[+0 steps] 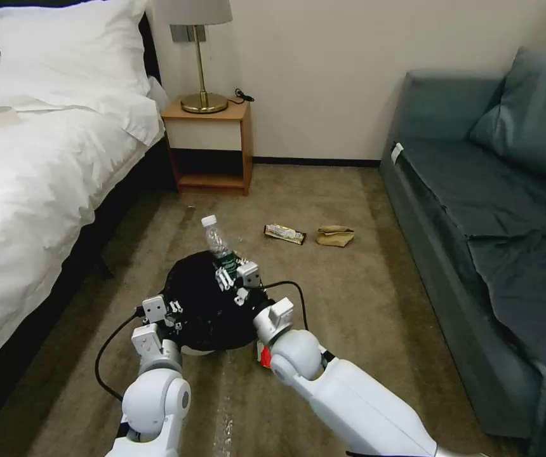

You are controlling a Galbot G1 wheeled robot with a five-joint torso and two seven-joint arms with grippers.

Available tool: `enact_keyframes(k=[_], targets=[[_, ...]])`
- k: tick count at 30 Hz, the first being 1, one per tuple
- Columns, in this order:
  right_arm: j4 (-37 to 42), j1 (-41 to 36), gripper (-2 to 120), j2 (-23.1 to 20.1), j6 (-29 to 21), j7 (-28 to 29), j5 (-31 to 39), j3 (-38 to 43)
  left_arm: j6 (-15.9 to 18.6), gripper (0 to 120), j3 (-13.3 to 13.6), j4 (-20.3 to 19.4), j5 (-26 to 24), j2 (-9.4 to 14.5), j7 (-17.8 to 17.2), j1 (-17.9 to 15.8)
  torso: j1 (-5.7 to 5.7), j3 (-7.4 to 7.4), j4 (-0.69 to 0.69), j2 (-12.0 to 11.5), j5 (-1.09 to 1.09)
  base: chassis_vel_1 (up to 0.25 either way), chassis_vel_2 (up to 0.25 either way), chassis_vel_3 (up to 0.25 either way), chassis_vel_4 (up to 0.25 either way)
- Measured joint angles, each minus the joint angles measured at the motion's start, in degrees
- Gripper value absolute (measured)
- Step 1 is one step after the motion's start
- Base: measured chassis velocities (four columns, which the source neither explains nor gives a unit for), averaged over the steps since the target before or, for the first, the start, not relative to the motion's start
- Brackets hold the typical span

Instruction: Pick up the trash bin, then pick up the garbage on the floor and place it into the trash bin.

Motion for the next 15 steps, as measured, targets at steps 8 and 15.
enact_keyframes(k=[8, 15], targets=[[-1.6, -1.2, 46, 0.2, 1.3, -2.4, -1.5, -0.3, 0.2, 4, 0.4, -0.4, 0.1, -0.3, 0.0, 0.1, 0.0, 0.0, 0.0, 0.0, 0.0, 0.0, 0.0, 0.0, 0.0], [-1.3, -1.4, 78, 0.0, 1.3, -2.8, -1.6, 0.3, 0.2, 4, 0.5, 0.0, 0.3, -0.4, 0.0, 0.1, 0.0, 0.0, 0.0, 0.0, 0.0, 0.0, 0.0, 0.0, 0.0]])
